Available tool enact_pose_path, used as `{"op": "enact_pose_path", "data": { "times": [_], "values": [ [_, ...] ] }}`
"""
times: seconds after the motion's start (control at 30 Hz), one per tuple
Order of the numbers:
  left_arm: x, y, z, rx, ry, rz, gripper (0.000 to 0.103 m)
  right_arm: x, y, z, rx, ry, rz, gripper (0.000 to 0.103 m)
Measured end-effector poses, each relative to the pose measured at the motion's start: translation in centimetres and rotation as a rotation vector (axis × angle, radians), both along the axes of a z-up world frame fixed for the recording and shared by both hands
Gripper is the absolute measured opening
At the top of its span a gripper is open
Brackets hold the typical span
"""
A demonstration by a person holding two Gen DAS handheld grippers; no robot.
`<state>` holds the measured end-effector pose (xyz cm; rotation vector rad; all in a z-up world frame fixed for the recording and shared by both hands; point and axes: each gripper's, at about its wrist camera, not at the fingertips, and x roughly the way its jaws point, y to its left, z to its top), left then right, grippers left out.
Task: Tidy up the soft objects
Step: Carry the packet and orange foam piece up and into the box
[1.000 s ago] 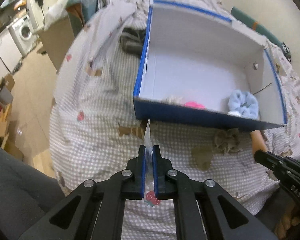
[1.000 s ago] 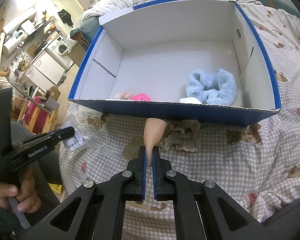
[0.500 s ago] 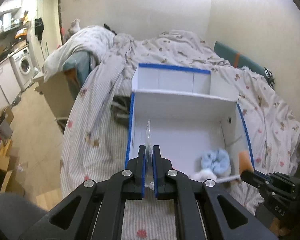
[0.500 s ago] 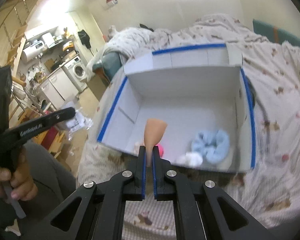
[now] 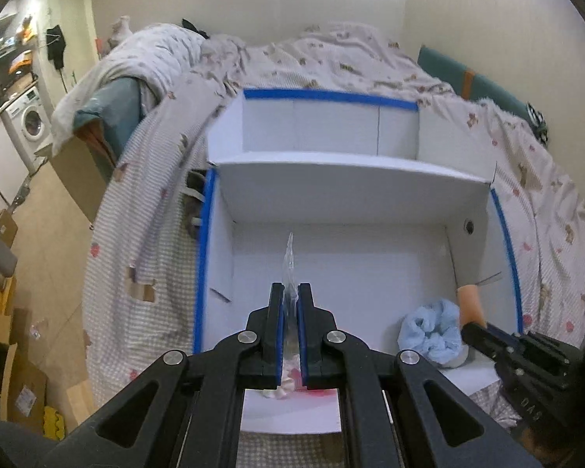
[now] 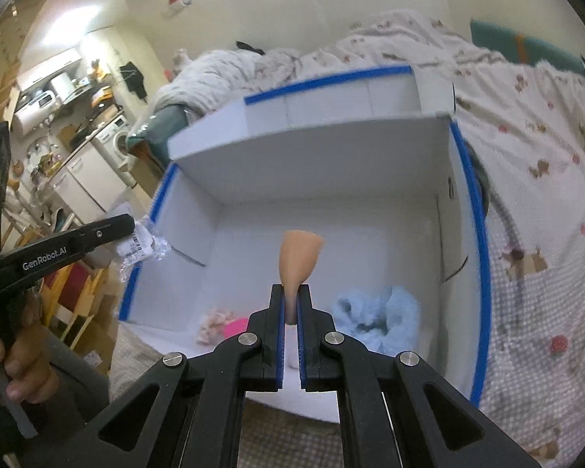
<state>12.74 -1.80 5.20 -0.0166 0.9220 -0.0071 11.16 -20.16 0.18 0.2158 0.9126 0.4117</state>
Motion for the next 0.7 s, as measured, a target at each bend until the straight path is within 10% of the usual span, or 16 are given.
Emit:
{"op": "enact_pose_path", "data": {
  "times": [0.7],
  "values": [
    [2.3,-1.6,-8.0,0.065,0.201,0.024,0.015,0.8,0.7,-3.0,-0.07,0.099,0.02,0.007]
  ]
}}
